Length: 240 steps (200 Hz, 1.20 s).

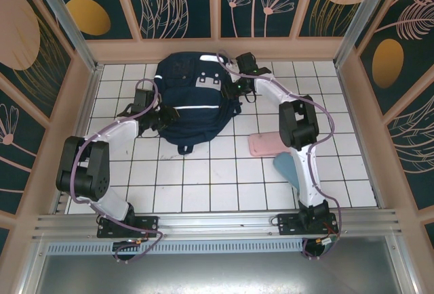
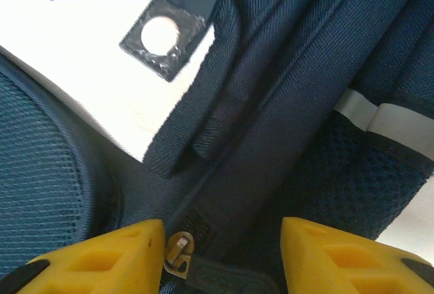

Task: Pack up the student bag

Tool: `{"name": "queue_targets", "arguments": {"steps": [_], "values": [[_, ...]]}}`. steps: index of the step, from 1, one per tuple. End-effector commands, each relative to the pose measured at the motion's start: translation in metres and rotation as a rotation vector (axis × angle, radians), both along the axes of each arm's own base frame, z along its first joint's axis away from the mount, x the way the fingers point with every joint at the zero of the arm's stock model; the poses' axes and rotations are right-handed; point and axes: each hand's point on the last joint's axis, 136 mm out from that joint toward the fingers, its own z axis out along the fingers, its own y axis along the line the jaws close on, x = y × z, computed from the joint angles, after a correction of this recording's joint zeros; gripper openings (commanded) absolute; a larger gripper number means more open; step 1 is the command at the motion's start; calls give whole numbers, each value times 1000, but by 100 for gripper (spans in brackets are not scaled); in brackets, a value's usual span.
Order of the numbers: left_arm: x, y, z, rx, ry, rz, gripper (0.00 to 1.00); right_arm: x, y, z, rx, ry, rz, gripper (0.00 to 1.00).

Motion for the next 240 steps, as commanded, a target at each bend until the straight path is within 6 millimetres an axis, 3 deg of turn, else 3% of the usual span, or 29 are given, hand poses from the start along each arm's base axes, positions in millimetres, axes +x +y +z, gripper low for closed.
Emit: {"name": "queue_targets", "arguments": {"steps": [1,44,80,110,128,147,171,186,207,213,240], "values": [[-10,-9,3,-23,13,-21,32,-4,-3,-8,-40,16,80,52],[-16,-27,6,-38,14,-50,32,-18,1,-15,-43,76,170,48],[-22,-49,6,-47,18,-87,32,-29,-2,-15,-48,103,187,35],[-25,-69,2,-50,26,-120,32,-33,-3,-7,-50,95,197,33],[-28,-81,-3,-50,35,-141,32,-35,-3,-2,-51,94,206,23],[-31,-91,-7,-46,44,-157,32,-37,-5,0,-58,95,209,23],[-35,-94,-18,-29,66,-163,32,-41,-7,-2,-68,111,217,36],[-35,-93,-22,-21,72,-158,32,-43,-8,-4,-74,120,220,39],[-34,-91,-23,-11,69,-150,32,-47,-6,1,-59,122,229,40],[-35,-89,-36,3,97,-147,32,-48,-6,3,-53,122,232,40],[-36,-88,-45,16,115,-142,32,-49,-5,13,-41,105,239,35]]}}
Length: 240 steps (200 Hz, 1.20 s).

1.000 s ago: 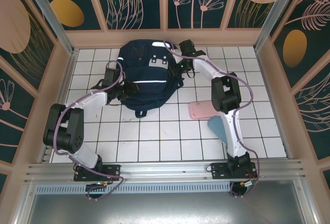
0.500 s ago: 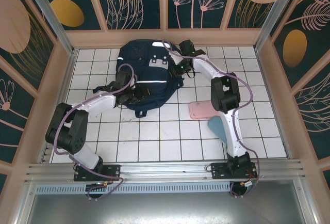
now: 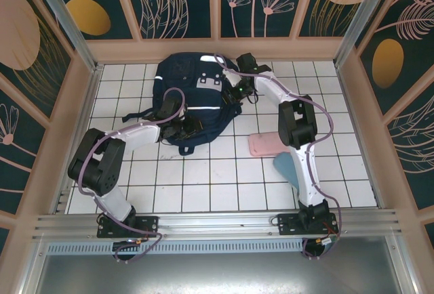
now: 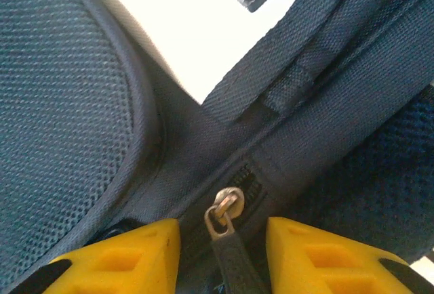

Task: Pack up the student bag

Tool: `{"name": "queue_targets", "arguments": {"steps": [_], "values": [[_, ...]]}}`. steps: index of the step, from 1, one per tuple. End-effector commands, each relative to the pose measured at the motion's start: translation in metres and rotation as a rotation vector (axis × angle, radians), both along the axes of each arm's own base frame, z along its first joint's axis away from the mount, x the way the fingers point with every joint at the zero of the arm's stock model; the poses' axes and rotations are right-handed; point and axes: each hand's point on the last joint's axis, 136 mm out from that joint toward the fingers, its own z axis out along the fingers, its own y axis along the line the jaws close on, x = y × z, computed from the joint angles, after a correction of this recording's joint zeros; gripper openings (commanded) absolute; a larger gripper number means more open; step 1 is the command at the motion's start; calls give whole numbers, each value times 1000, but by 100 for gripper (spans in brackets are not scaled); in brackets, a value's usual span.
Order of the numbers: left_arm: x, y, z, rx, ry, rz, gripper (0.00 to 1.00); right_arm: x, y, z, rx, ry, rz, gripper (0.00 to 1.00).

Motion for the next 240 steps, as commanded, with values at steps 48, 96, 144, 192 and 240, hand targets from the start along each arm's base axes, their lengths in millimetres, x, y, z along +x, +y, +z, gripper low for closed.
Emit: {"name": "queue_targets", "arguments": {"steps": [48,96,144,192,240], "values": [[0,-1,-22,32,41,13,31,-21,-12,14,-31,43,16,15],[2,0,-28,36,43,24,31,-35,-6,21,17,103,8,1],[6,1,-41,37,54,57,29,-77,1,37,145,204,-58,1],[8,2,-50,27,58,91,28,-122,10,36,313,380,-176,1],[13,-3,-50,5,51,92,28,-177,29,29,333,482,-176,3]]}}
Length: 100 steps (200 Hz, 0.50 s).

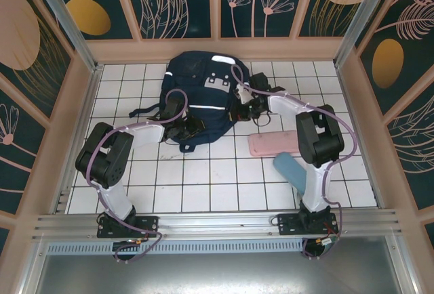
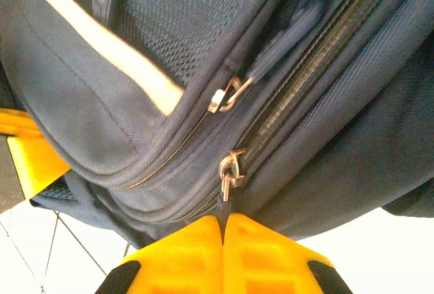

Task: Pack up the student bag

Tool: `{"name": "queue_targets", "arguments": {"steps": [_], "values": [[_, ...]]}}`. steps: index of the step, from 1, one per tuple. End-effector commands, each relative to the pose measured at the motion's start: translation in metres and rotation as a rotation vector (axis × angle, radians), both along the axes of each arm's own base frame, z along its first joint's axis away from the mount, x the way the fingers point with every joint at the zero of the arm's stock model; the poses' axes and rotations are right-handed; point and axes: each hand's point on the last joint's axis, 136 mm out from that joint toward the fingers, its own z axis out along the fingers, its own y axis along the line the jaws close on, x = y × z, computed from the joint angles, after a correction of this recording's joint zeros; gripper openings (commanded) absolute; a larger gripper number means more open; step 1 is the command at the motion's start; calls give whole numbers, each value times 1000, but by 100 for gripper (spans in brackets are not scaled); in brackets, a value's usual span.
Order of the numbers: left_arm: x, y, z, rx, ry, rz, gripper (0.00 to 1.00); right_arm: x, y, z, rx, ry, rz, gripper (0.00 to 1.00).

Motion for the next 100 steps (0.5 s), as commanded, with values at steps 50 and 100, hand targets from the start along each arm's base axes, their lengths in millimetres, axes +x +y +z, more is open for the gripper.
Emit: {"name": "queue_targets", "arguments": {"steps": [50,100], "values": [[4,-1,-22,11,23,27,28,-116,76,21,128,199,161,5],[9,-4,0,-9,-31,16,28,-132,68,26,78,148,139,11]]}}
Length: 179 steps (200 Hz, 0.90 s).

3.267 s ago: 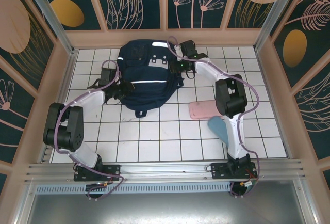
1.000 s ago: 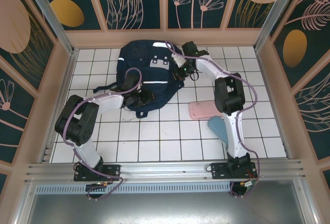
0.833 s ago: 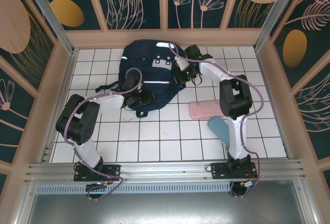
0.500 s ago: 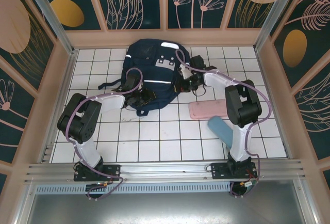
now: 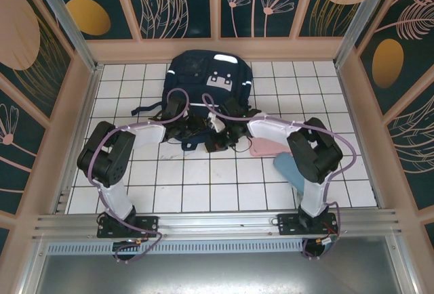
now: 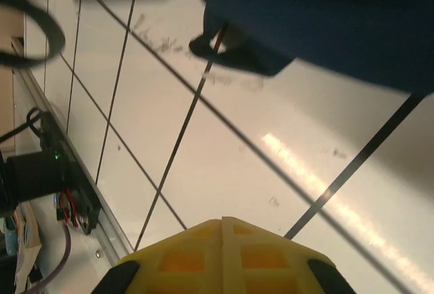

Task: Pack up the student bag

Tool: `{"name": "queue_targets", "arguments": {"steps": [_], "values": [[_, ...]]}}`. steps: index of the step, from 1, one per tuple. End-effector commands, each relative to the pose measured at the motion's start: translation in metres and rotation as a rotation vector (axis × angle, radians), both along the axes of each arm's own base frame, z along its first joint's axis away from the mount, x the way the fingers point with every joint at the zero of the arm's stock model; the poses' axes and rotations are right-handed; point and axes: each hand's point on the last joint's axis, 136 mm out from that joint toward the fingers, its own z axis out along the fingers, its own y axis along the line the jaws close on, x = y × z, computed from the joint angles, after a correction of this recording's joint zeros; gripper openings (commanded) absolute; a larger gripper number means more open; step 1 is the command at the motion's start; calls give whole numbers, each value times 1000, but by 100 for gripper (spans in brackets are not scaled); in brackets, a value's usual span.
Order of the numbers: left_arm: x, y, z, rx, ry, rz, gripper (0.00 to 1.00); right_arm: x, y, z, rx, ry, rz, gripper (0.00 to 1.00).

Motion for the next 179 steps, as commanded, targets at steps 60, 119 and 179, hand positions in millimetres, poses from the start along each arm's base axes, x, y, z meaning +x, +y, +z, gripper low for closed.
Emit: {"name": "queue_targets", "arguments": {"steps": [60,119,179], "values": [[-4,8,28,22,-73,2,30,98,-77,58,-110,-251,-460,39],[-22,-1,43,4,-83,-25,31,147,-95,31,-328,-363,-515,38],[-36,-33,41,-33,-51,-89,30,188,-107,20,-385,-365,-571,40]]}}
